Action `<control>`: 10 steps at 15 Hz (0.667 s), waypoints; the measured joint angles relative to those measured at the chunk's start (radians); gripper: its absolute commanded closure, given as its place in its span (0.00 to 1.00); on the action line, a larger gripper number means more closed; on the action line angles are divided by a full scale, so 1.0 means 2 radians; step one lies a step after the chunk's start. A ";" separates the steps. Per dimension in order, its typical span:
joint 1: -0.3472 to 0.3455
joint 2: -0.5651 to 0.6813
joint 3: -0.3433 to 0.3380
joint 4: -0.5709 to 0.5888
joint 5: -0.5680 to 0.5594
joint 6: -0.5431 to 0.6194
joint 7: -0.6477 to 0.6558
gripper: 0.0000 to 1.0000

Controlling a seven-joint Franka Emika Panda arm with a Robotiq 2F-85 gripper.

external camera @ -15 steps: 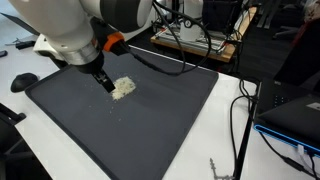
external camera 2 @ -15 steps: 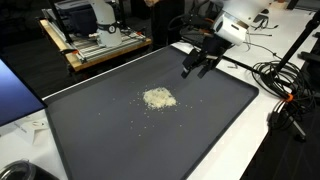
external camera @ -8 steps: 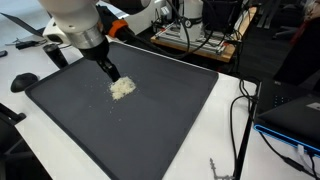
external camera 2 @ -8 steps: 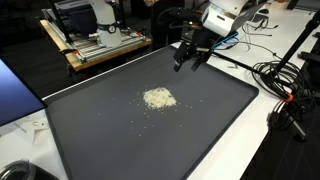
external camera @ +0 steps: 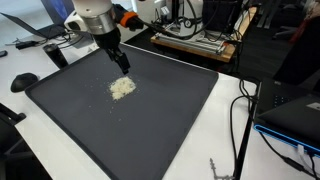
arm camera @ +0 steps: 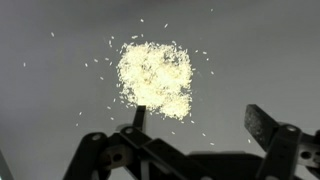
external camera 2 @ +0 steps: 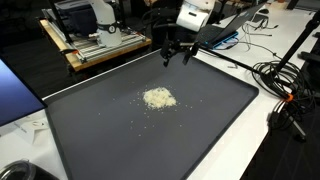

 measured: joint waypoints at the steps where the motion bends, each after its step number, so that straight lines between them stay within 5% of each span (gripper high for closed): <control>1: -0.006 -0.012 0.002 -0.026 0.014 0.017 0.000 0.00; 10: -0.054 -0.073 -0.004 -0.257 0.069 0.179 0.044 0.00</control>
